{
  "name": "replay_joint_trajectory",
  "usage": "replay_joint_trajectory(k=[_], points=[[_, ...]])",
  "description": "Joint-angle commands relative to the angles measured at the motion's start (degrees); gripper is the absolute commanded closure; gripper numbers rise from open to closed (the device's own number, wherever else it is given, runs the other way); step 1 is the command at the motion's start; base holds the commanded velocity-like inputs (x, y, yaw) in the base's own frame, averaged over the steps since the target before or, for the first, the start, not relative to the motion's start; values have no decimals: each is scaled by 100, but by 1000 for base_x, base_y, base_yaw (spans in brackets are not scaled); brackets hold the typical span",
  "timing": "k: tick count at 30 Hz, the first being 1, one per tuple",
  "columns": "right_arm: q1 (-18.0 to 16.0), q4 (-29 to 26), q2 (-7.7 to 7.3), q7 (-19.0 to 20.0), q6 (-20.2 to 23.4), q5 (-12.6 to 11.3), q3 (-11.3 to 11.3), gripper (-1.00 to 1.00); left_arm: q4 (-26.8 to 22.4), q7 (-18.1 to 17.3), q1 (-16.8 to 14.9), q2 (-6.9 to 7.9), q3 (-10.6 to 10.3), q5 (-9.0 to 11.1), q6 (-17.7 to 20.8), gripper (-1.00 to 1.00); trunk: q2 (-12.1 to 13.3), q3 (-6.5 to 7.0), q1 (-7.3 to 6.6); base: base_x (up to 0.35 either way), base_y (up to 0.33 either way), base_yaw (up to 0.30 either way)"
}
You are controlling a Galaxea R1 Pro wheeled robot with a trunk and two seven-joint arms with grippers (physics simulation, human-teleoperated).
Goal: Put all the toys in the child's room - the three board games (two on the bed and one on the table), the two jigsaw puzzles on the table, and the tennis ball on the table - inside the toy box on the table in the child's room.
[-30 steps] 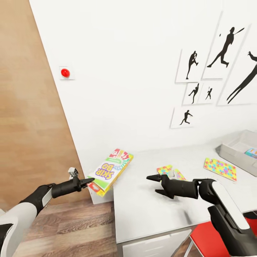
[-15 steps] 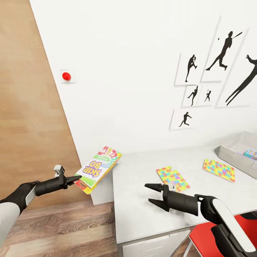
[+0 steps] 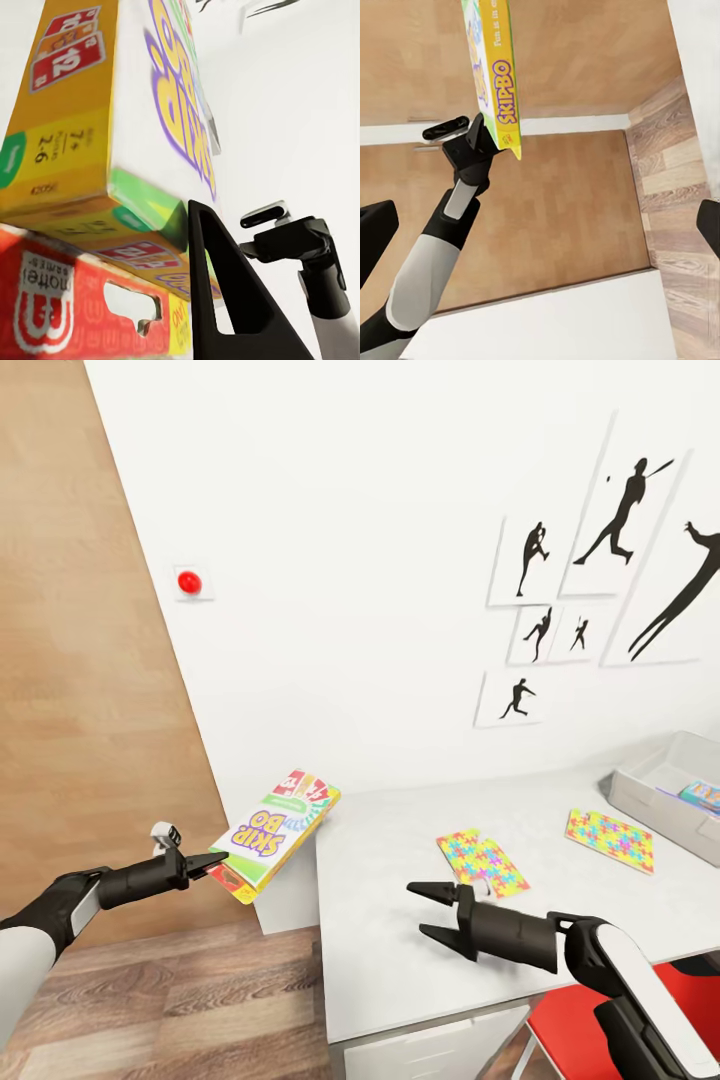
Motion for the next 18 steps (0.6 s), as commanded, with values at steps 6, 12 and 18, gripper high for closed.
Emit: replay_joint_trajectory(k=[6,12,18], points=[[-5,-7,14,-51,0,237,20,-100,0,-24,-4,-1,11,-7,60,100,236,101,-131,0,0,0],[-5,-12,23,-50,0,260,53,-100,-18,-24,-4,6,-51,-6,61,100,477,208,-263,0,0,0],[-5,-10,24,-50,0,262,58,-100,-178,-24,-4,7,-106,-4,62,100,718,316,-395,0,0,0]])
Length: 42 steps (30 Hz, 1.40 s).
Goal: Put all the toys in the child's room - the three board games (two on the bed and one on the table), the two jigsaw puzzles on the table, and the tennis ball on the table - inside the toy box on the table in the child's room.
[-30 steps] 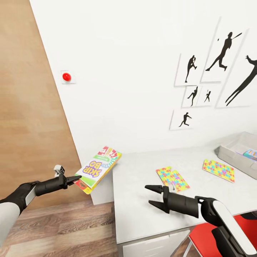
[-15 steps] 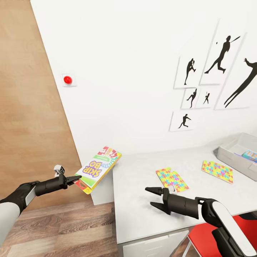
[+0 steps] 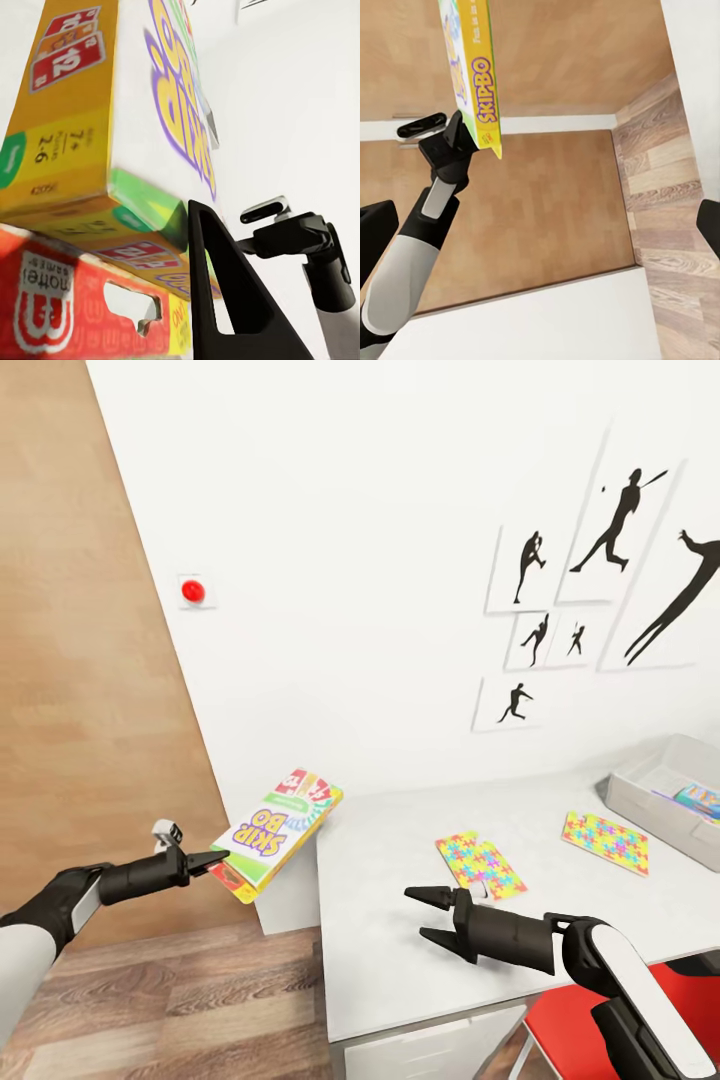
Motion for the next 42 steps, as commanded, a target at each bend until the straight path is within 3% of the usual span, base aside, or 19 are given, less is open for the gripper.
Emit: replay_joint_trajectory(k=[1,10,15,19,23,42], points=[[-5,-4,-3,-60,0,-57,7,-100,-9,-24,-4,-3,1,-10,61,100,34,10,-21,0,0,0],[-5,-7,12,-67,0,-23,67,-100,-24,-24,-4,-9,-31,-10,61,100,395,212,-219,0,0,-47],[-5,-5,149,-68,0,335,119,-100,-24,-24,-4,-12,-36,-10,61,100,596,342,-328,0,0,-112],[-5,-4,255,-62,0,445,117,-100,-24,-24,-3,-9,-40,-7,61,100,756,448,-416,0,0,-129],[-5,-7,282,-60,0,460,124,-100,-24,-24,-4,-4,-35,-2,61,100,756,481,-416,0,0,-142],[-5,-3,287,-68,-6,470,116,-100,-33,-24,-3,-33,-36,-6,55,100,1438,946,-790,0,0,-144]])
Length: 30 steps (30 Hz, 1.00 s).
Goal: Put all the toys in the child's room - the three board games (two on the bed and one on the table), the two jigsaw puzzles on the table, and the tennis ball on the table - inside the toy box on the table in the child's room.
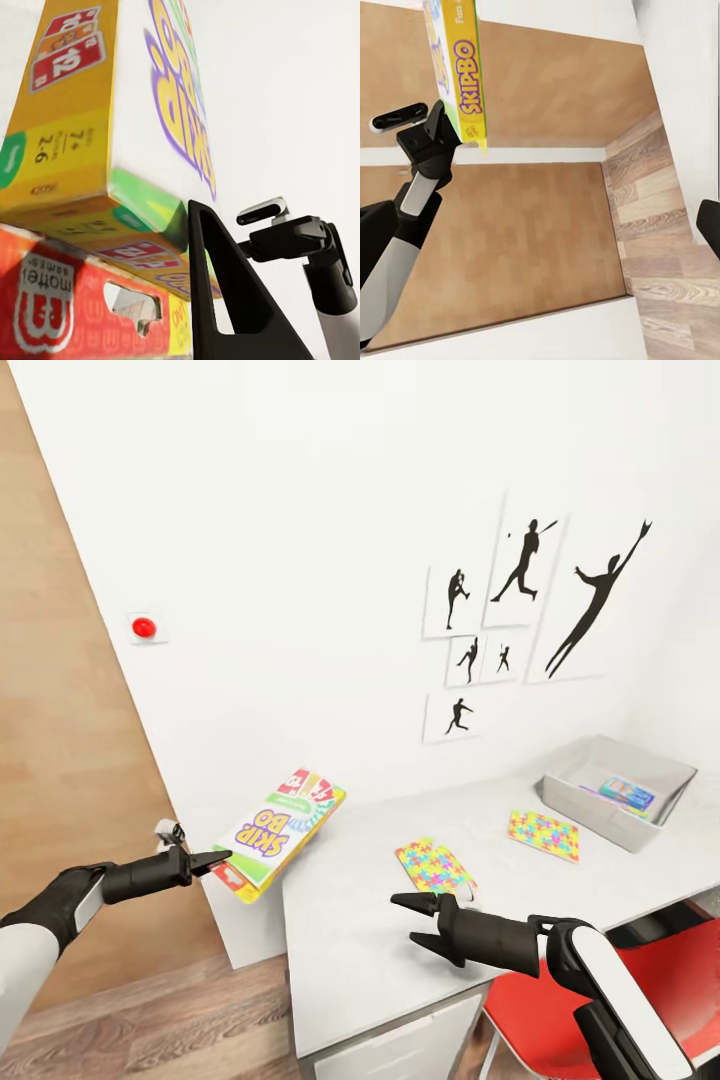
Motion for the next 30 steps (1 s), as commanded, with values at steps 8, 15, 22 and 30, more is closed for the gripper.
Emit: replay_joint_trajectory(k=[8,15,22,30], points=[[-7,-1,-3,-60,-7,-49,-5,-100,-1,-24,-5,2,13,-9,64,100,-13,54,4,0,0,-144],[-7,9,11,-56,-12,362,-14,-100,-1,-24,-5,4,13,-9,59,100,-13,113,4,0,0,-143],[-7,6,95,-50,-9,474,-35,-100,-1,-24,-4,-2,12,-5,63,100,-13,117,4,0,0,-11],[-7,6,146,-51,-9,479,-14,-100,-1,-24,-5,33,19,-1,58,100,-13,118,4,0,0,0]])
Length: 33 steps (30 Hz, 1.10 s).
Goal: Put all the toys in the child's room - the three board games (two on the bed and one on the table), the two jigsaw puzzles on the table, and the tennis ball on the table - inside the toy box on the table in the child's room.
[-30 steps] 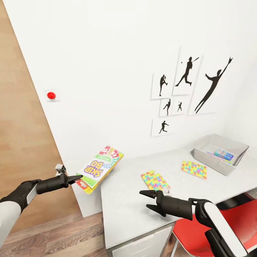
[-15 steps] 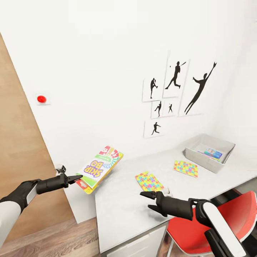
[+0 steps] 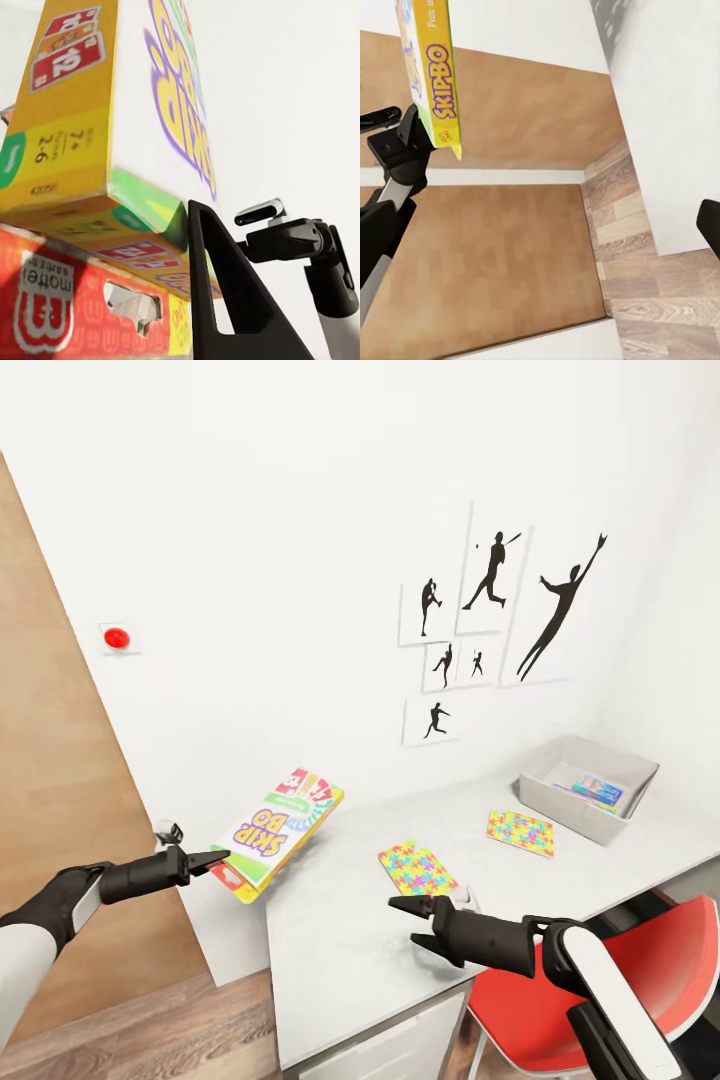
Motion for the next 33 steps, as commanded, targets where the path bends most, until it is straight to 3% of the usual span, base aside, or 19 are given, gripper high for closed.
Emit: replay_joint_trajectory(k=[1,26,27,29,33], points=[[-6,-5,0,-60,1,-57,3,-100,0,-23,-5,1,8,-7,60,100,-13,-13,4,0,0,0],[-31,15,18,-111,-104,5,-27,-100,-105,-23,-5,16,2,-5,60,100,-13,-10,4,-21,0,-7],[-86,3,-2,-138,-163,14,-40,-100,-105,-23,-4,14,2,-2,60,100,-13,-10,4,-5,0,0],[-524,-5,-50,-286,-224,26,-138,-100,-106,-23,-3,12,2,0,60,100,-13,-10,4,-3,0,0],[-1475,73,-82,-1090,-208,28,-632,-100,-106,-23,0,-3,1,-1,60,100,-13,-10,4,0,0,0]])
